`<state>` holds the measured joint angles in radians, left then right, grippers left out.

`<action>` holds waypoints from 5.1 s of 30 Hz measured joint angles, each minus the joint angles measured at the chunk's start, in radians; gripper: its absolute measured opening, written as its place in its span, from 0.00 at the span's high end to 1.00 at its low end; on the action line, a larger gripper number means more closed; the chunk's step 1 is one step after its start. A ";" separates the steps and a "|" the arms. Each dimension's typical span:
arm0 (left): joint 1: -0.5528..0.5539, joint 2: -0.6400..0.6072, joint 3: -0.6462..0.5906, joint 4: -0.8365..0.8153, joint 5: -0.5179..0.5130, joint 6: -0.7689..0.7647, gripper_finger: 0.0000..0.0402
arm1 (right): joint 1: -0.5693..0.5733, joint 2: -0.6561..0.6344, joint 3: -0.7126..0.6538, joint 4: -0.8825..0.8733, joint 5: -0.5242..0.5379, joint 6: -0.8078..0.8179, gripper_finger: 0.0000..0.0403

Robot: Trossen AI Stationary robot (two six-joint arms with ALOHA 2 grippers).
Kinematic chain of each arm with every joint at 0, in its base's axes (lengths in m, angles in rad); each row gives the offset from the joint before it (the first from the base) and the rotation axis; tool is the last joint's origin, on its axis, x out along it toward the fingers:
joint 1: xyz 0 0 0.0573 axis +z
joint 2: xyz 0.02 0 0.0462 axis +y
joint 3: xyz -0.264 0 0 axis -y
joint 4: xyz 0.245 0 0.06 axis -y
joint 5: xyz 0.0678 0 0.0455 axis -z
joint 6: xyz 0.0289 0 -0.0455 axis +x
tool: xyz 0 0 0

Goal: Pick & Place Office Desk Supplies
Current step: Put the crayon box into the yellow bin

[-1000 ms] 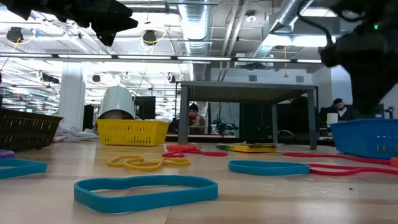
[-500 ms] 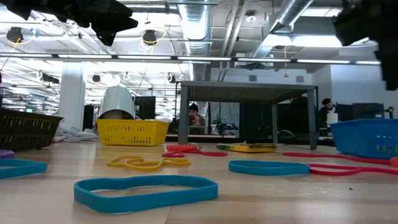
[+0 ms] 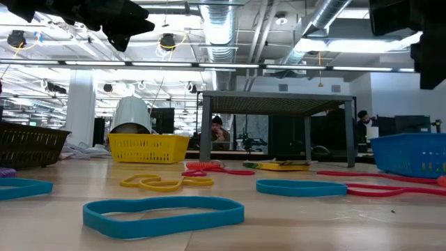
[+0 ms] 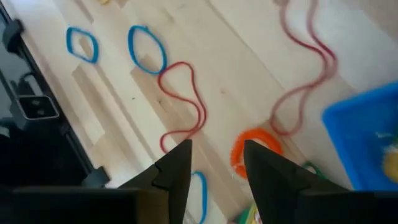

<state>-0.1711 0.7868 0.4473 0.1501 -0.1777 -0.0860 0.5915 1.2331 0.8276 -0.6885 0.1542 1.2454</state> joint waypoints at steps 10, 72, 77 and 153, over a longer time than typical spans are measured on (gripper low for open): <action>0.000 0.000 0.000 -0.001 0.000 0.000 0.67 | 0.004 0.227 0.150 -0.090 -0.026 -0.094 0.73; 0.000 0.000 0.000 -0.001 0.000 0.022 0.67 | 0.330 0.457 0.324 -0.439 0.053 0.820 0.43; 0.000 0.000 0.000 0.000 0.001 0.022 0.67 | 0.338 0.457 0.324 -0.450 0.054 0.866 0.43; 0.000 0.000 0.000 -0.001 0.072 0.021 0.67 | 0.344 0.457 0.146 -0.321 -0.010 0.876 0.06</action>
<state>-0.1709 0.7864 0.4473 0.1496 -0.1059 -0.0647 0.9356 1.6901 0.9741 -1.0098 0.1441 2.1217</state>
